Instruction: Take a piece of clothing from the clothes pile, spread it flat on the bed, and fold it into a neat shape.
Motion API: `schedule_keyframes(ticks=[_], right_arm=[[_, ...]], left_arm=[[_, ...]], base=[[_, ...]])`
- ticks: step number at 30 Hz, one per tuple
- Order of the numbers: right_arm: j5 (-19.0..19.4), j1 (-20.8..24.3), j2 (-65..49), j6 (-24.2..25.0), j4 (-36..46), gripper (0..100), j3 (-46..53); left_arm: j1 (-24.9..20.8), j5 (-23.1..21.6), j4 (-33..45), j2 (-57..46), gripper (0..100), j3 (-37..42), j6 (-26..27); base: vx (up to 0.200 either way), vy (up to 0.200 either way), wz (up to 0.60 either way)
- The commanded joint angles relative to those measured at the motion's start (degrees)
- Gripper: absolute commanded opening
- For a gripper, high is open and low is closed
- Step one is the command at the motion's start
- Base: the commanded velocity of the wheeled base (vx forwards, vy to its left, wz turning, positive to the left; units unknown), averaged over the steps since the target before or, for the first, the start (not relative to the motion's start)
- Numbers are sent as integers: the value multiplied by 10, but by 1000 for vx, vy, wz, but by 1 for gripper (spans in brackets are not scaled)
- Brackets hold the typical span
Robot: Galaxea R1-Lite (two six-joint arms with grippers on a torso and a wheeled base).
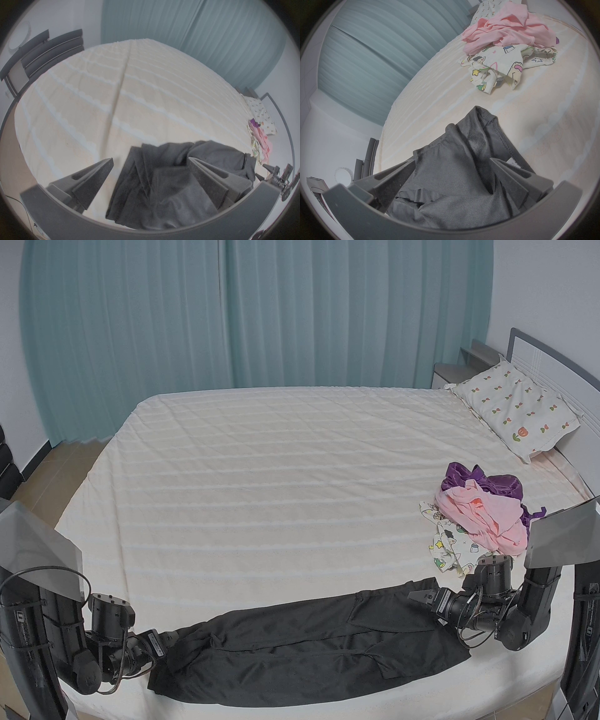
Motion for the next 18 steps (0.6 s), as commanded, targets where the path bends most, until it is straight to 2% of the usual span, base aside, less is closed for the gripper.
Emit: schedule_keyframes(ticks=[1,4,9,18], right_arm=[[0,-2,-1,1,0,100,0],[1,-2,-2,1,0,100,0],[1,-2,-1,1,0,100,-1],[1,0,-1,1,-3,100,0]], left_arm=[[23,-1,0,-24,100,-13,4],[23,-1,1,-28,100,-18,4],[15,-25,34,-65,100,-3,8],[28,-28,73,29,100,-84,10]], base=[[0,0,0],[0,0,0],[0,0,0],[0,0,0]])
